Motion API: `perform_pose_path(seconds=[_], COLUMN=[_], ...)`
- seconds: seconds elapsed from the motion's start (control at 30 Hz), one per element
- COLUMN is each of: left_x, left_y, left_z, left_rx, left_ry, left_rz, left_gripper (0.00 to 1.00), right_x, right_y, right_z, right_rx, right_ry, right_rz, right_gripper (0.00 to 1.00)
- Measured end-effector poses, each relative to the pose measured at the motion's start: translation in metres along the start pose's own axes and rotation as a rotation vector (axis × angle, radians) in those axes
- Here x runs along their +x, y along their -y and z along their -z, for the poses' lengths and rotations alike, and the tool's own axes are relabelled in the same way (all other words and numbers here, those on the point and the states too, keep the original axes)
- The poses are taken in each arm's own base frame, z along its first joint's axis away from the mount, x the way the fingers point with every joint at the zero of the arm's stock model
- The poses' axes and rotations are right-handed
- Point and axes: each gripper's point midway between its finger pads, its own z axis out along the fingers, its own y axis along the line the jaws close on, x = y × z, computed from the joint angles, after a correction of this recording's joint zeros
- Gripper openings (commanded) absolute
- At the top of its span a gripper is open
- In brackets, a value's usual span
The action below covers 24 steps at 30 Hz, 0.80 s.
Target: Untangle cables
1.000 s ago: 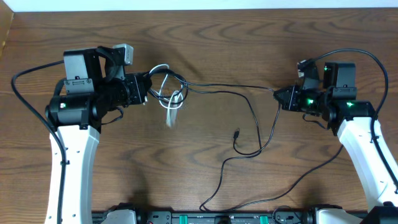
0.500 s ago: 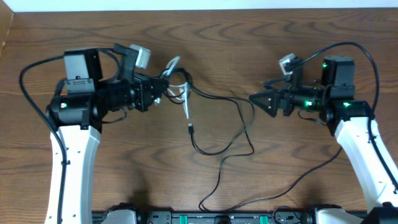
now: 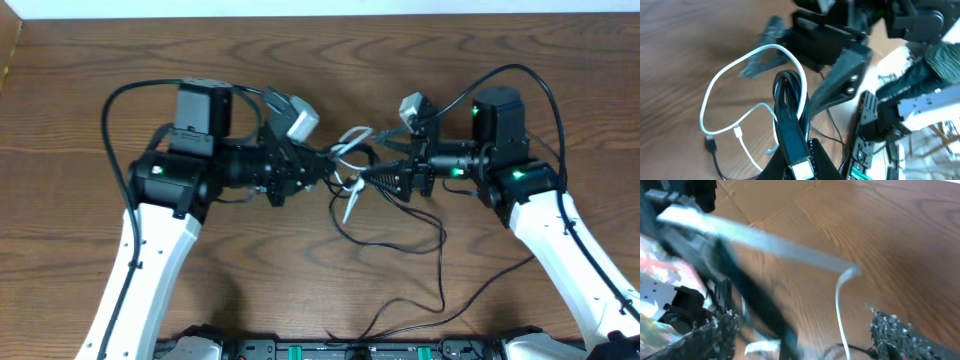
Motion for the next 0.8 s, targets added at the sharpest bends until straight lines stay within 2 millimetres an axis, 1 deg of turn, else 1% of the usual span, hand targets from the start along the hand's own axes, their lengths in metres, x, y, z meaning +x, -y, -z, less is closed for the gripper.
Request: perform_pose_path(seconds=[0.03,0.07,0.1,0.13,0.17,0.2,0.27,0.33,0.37,0.43,0.47,0.5,0.67,0.8], left_x=[0.001,0.001,0.002,0.003,0.003,0.003,0.003,0.004,0.005,0.007,0.009,0.010,0.021,0.030], left_y=[0.005,0.009,0.013,0.016,0.020,0.021,0.021,0.017,0.014,0.007,0.003,-0.001,-0.030,-0.059], left_z=[-0.003,-0.006,-0.009,-0.011,-0.013,-0.015,-0.017,-0.017,-0.017,-0.017,-0.017,-0.016,-0.011,0.001], left_rx=[0.014,0.027,0.040,0.049,0.058,0.063,0.056,0.032,0.014,-0.027,-0.051,-0.079,-0.251,-0.445], left_ry=[-0.007,-0.013,-0.020,-0.025,-0.031,-0.034,-0.038,-0.042,-0.046,-0.061,-0.069,-0.079,-0.138,-0.182], left_rz=[-0.008,-0.015,-0.024,-0.030,-0.036,-0.041,-0.050,-0.053,-0.051,-0.053,-0.054,-0.051,-0.030,0.031], left_gripper=[0.08,0.08,0.08,0.08,0.08,0.08,0.10,0.22,0.26,0.29,0.38,0.41,0.44,0.45], right_x=[0.000,0.000,0.000,0.000,0.001,0.001,0.003,0.004,0.004,0.005,0.006,0.006,0.013,0.017], right_y=[-0.002,-0.003,-0.004,-0.006,-0.008,-0.009,-0.012,-0.012,-0.012,-0.012,-0.013,-0.013,-0.012,-0.006], right_z=[-0.001,-0.002,-0.003,-0.004,-0.005,-0.007,-0.009,-0.010,-0.010,-0.010,-0.010,-0.010,-0.009,-0.004], right_rx=[-0.005,-0.009,-0.013,-0.019,-0.025,-0.032,-0.039,-0.037,-0.036,-0.037,-0.038,-0.037,-0.033,-0.014], right_ry=[-0.002,-0.003,-0.005,-0.006,-0.008,-0.010,-0.016,-0.021,-0.022,-0.025,-0.027,-0.030,-0.049,-0.059], right_rz=[0.002,0.007,0.006,0.015,0.018,0.019,0.019,0.018,0.016,0.012,0.008,0.004,-0.032,-0.069], right_gripper=[0.66,0.47,0.25,0.12,0.04,0.01,0.01,0.01,0.01,0.01,0.01,0.01,0.01,0.01])
